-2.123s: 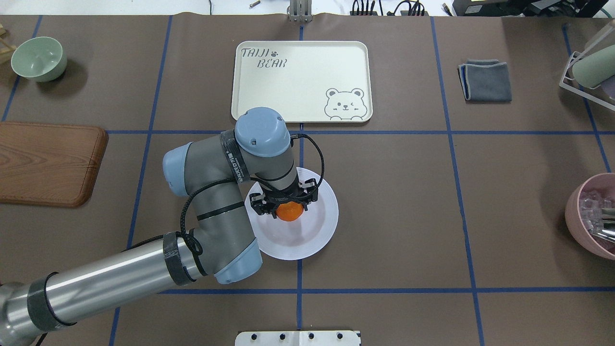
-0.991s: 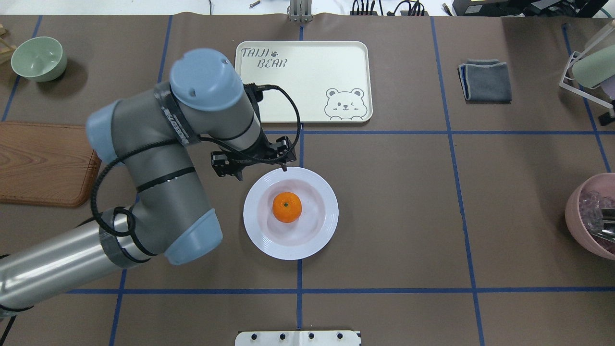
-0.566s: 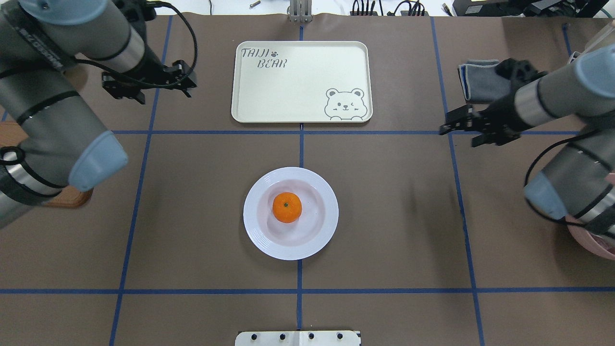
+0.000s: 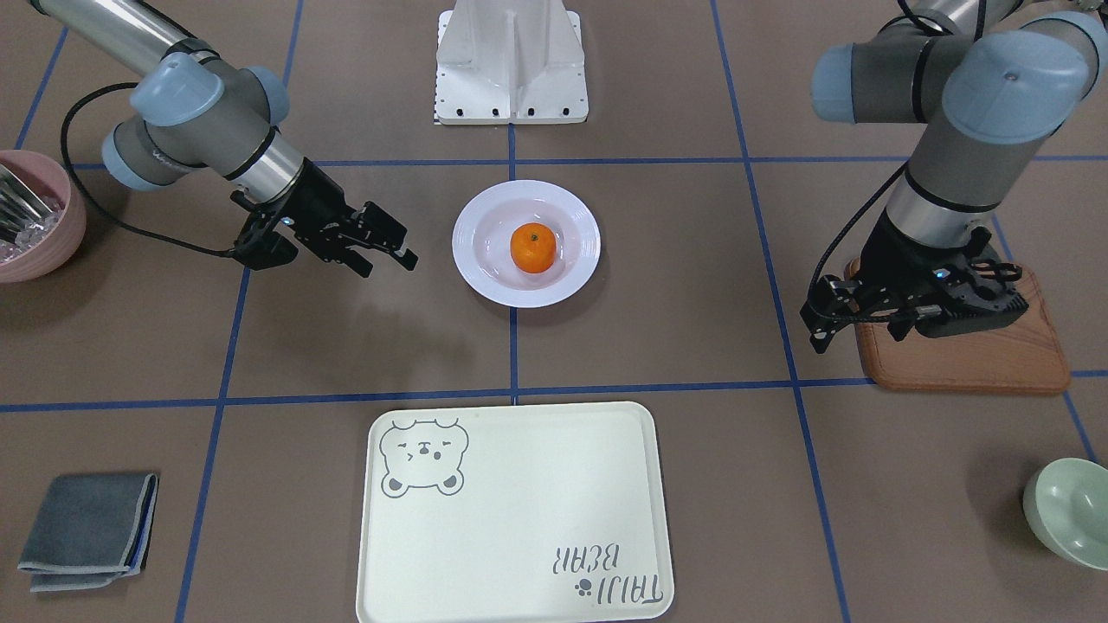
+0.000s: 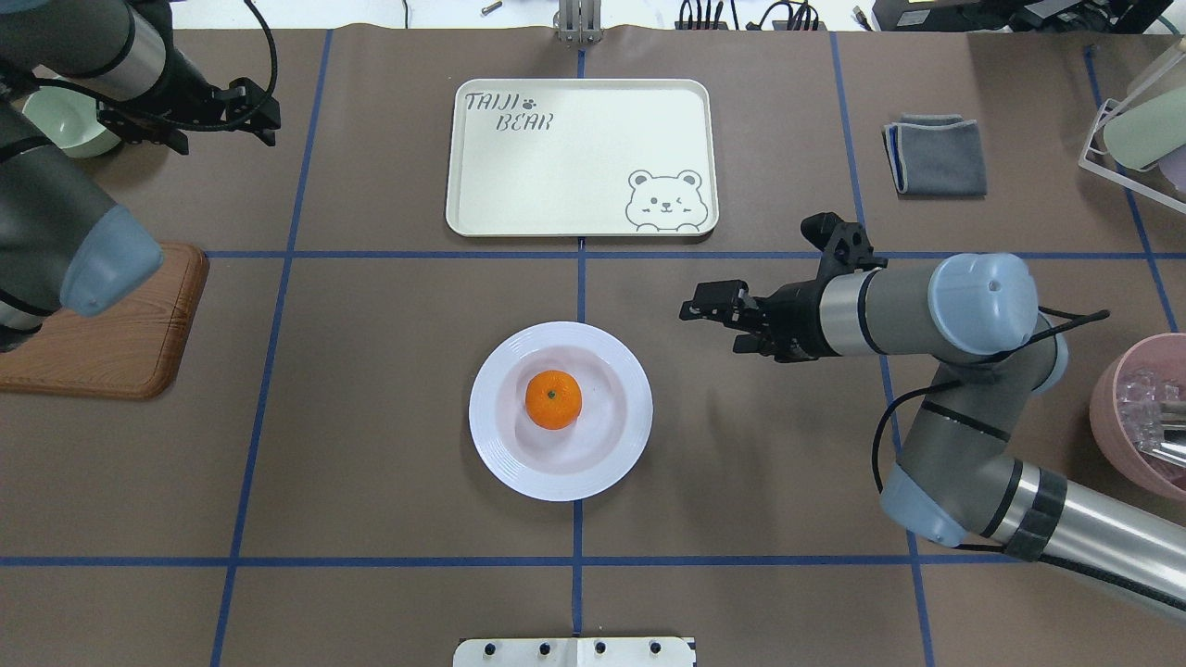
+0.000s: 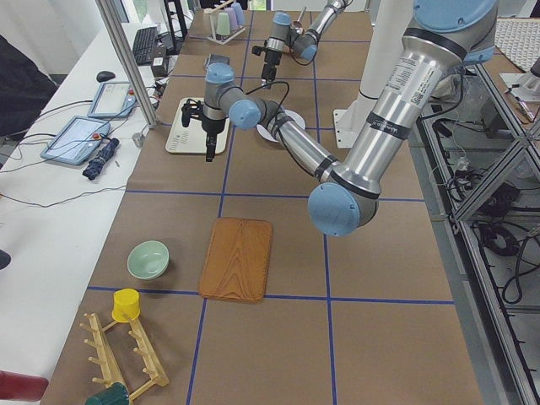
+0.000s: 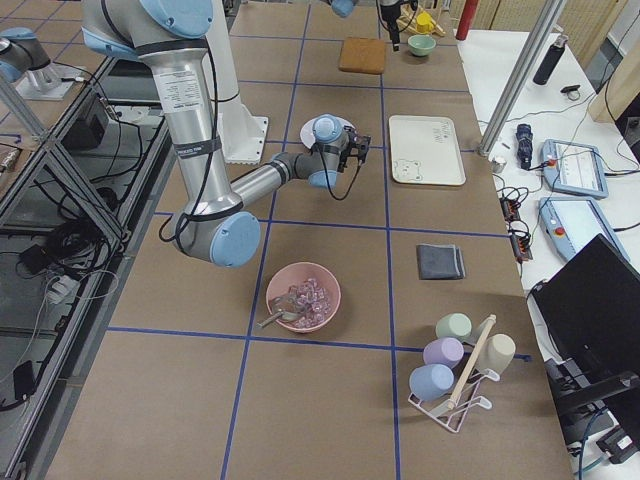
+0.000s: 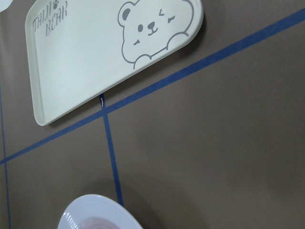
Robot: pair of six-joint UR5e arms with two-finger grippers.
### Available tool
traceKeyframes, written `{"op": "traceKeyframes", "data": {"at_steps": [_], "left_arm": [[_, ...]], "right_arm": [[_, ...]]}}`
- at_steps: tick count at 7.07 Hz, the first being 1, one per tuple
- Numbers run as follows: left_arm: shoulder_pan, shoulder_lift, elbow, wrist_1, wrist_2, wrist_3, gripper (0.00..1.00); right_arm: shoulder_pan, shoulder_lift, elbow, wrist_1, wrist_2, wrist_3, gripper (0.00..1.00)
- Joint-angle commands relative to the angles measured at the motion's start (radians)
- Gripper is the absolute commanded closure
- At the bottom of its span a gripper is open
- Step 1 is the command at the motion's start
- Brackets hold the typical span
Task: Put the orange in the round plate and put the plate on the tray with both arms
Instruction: 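Raise the left gripper back toward its side while the right arm reaches toward the plate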
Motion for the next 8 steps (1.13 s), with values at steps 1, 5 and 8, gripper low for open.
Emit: {"op": "traceKeyframes", "data": {"at_steps": [1,5,8], "left_arm": [[-0.027,0.001,0.014,0.001,-0.005,0.002,0.02],[-0.043,0.001,0.048,-0.001,-0.007,0.004,0.02],[-0.041,0.009,0.055,-0.002,-0.007,0.004,0.02]], "right_arm": [[-0.099,0.013,-0.024,0.116,-0.132,0.082,0.0],[-0.24,0.019,-0.118,0.246,-0.307,0.089,0.0],[-0.266,0.084,-0.152,0.241,-0.355,0.09,0.0]]}}
